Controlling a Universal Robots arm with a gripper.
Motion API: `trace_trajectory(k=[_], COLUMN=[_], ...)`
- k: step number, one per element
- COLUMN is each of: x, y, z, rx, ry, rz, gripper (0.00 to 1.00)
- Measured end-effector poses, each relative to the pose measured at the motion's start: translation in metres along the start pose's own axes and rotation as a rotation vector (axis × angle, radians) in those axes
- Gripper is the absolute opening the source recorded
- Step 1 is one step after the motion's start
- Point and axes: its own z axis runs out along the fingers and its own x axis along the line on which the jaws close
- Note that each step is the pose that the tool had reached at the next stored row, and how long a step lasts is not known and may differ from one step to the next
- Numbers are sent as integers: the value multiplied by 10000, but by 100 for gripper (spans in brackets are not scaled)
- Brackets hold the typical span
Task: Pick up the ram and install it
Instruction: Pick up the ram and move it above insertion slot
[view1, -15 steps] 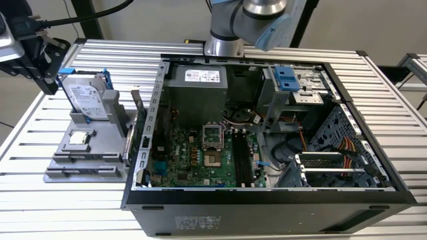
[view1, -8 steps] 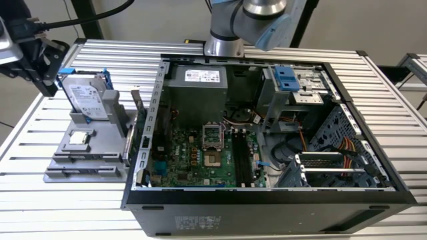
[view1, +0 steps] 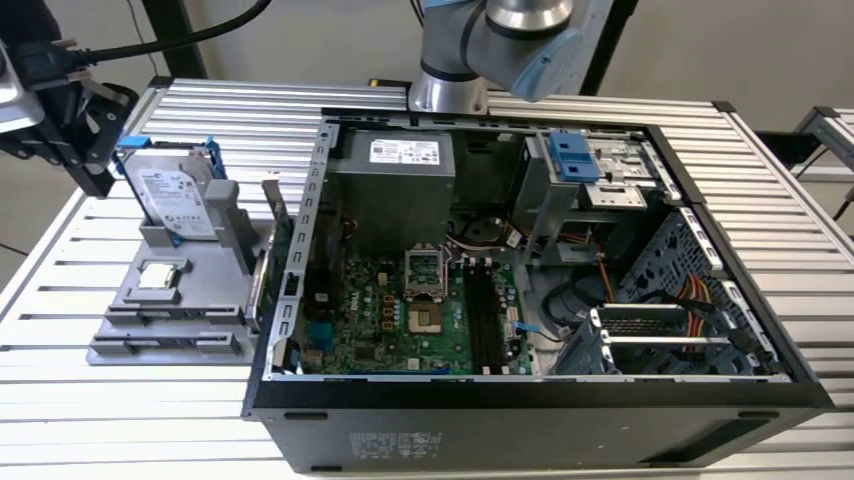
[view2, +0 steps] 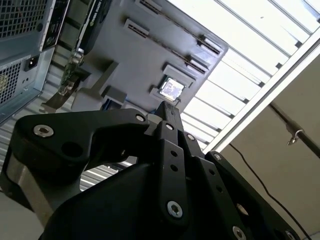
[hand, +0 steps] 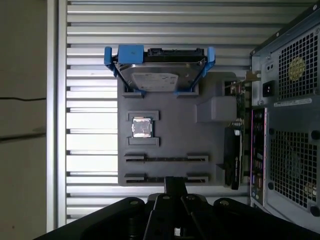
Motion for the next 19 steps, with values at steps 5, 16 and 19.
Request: trace_trajectory(k=[5, 16, 19], x=[0, 0, -1], y=[-7, -22, -28], z=[5, 18, 21], rx=[0, 1, 1], ry=[9, 50, 69], rz=[0, 3, 5], gripper=[0, 0, 0])
